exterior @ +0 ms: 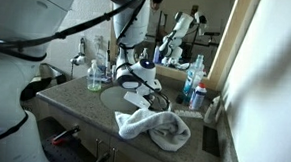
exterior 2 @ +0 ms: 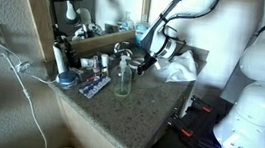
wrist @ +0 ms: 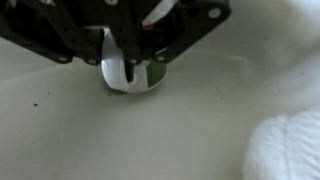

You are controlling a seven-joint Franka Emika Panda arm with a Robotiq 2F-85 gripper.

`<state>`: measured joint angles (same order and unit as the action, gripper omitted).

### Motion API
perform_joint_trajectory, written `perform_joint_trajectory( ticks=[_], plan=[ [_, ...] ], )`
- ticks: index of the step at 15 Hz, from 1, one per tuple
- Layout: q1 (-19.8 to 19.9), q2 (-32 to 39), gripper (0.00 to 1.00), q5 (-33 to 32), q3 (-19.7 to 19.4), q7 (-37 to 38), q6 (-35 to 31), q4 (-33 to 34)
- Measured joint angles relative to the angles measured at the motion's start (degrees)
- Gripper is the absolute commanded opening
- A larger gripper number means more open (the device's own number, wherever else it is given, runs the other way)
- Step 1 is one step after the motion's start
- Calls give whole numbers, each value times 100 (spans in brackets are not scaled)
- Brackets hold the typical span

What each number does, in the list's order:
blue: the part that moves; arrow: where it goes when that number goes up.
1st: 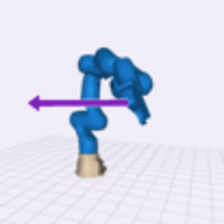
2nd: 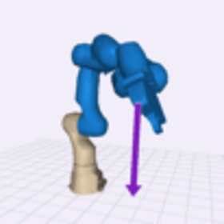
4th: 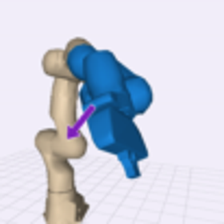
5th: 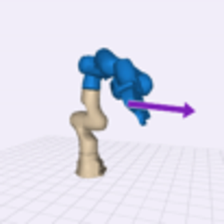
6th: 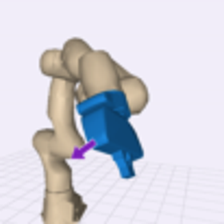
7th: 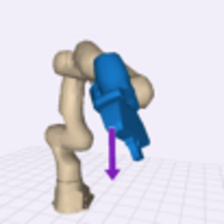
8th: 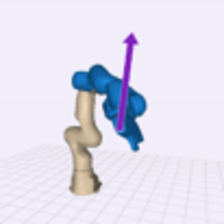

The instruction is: Put the cup in the sink, then open the tap then close it, then take out the cup from the sink

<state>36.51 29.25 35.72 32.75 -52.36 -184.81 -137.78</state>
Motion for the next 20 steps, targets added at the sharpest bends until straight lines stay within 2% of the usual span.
perform_joint_trajectory(
  ticks=[7,11,15,20],
  plan=[
    [-78,-937,7,39,-235,199,3,-535],
    [-253,-1567,7,45,-344,459,55,-749],
    [-590,-2010,7,-7,-728,585,208,-791],
    [-917,-2180,7,-470,-1249,907,371,-657]
  ],
)
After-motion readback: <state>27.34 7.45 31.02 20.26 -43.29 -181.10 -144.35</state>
